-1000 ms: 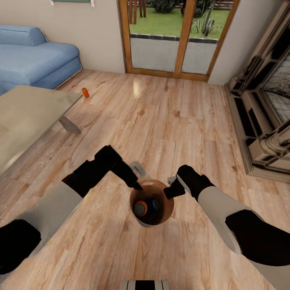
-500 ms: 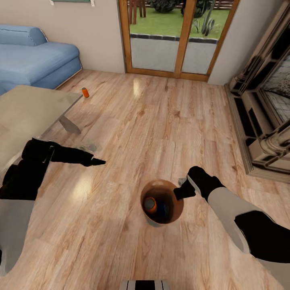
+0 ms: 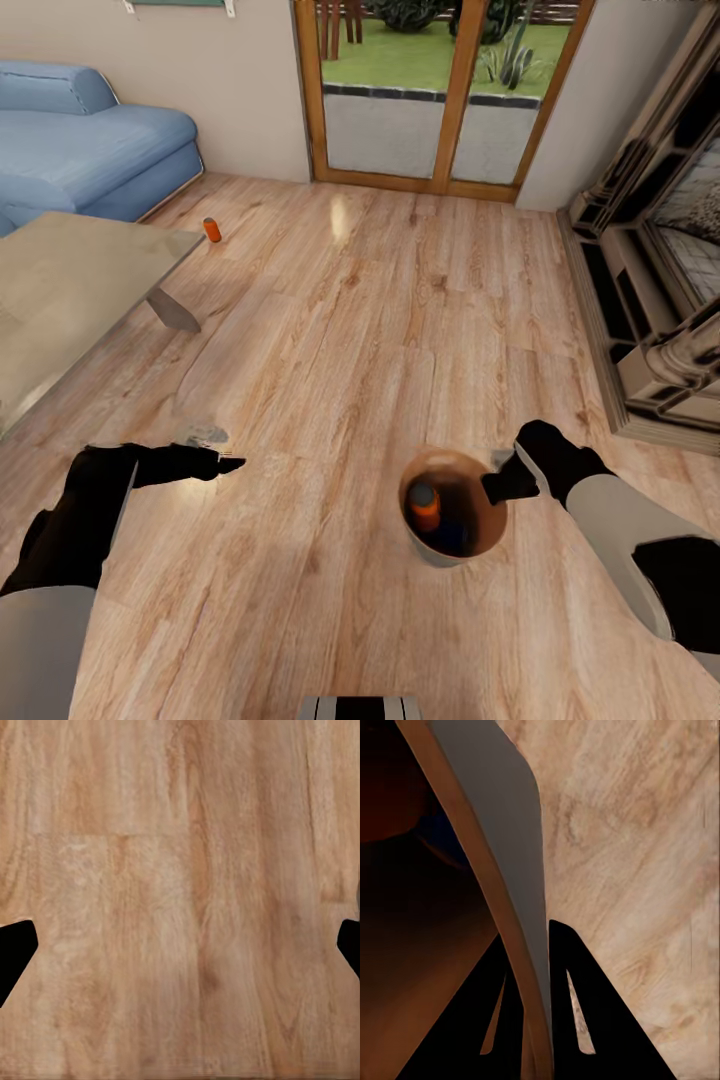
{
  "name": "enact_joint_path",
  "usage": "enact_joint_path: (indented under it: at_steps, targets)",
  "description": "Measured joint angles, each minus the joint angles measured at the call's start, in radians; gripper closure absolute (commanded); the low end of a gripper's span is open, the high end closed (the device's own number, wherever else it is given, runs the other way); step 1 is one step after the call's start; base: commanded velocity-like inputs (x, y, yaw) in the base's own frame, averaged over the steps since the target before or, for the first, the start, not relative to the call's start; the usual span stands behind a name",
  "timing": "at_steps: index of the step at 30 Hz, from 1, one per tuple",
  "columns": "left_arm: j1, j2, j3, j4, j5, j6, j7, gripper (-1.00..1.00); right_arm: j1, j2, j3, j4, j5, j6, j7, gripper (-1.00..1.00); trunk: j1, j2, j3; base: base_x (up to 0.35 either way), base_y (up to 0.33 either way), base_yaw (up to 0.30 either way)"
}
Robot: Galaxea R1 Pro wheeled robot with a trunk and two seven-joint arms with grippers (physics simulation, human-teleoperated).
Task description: Put the three can of soda from the living room inside the tash can in the kitchen.
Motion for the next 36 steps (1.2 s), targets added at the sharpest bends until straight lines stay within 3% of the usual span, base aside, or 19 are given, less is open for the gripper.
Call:
enact_joint_path:
  at_steps: [2, 3, 6, 7, 10, 22, 26, 31, 36]
  targets:
    - [0.007, -0.020, 0.000, 0.041, 0.000, -0.041, 0.042, -1.00, 0.004, -0.008, 0.005, -0.001, 0.029, -0.004, -0.003, 1.00, -0.008, 0.014, 0.006, 0.000, 0.000, 0.000]
    - [0.012, -0.040, 0.000, 0.127, -0.006, -0.126, 0.115, -1.00, 0.022, -0.013, -0.001, -0.003, 0.014, -0.003, -0.004, 1.00, -0.011, 0.021, 0.009, 0.000, 0.000, 0.000]
    - [0.013, -0.047, 0.000, 0.231, -0.003, -0.175, 0.206, -1.00, 0.034, -0.014, -0.002, -0.003, -0.015, 0.003, -0.005, 1.00, -0.023, 0.042, 0.019, 0.000, 0.000, 0.000]
    - [0.013, -0.049, 0.000, 0.290, 0.000, -0.193, 0.263, -1.00, 0.038, -0.014, -0.001, -0.002, -0.021, 0.004, -0.003, 1.00, -0.027, 0.049, 0.022, 0.000, 0.000, 0.000]
    - [0.012, -0.063, -0.001, 0.333, 0.003, -0.205, 0.310, -1.00, 0.046, -0.013, 0.001, -0.002, -0.016, 0.003, -0.004, 1.00, -0.038, 0.070, 0.031, 0.000, 0.000, 0.000]
    - [0.012, -0.113, 0.000, 0.313, 0.003, -0.198, 0.336, -1.00, 0.063, -0.019, -0.003, -0.005, -0.005, 0.002, -0.005, 1.00, -0.084, 0.154, 0.069, 0.000, 0.000, 0.000]
    - [0.013, -0.138, 0.000, 0.288, 0.004, -0.202, 0.383, -1.00, 0.063, -0.020, -0.005, -0.018, -0.017, 0.002, -0.005, 1.00, -0.084, 0.154, 0.069, 0.000, 0.000, 0.000]
    - [0.013, -0.145, 0.000, 0.259, 0.006, -0.199, 0.410, -1.00, 0.064, -0.016, -0.001, -0.022, -0.001, 0.000, -0.004, 1.00, -0.084, 0.154, 0.069, 0.123, 0.014, 0.000]
    - [0.013, -0.150, 0.000, 0.254, 0.006, -0.195, 0.414, -1.00, 0.064, -0.011, -0.003, -0.023, -0.022, 0.003, -0.004, 1.00, -0.084, 0.154, 0.069, 0.290, 0.009, 0.000]
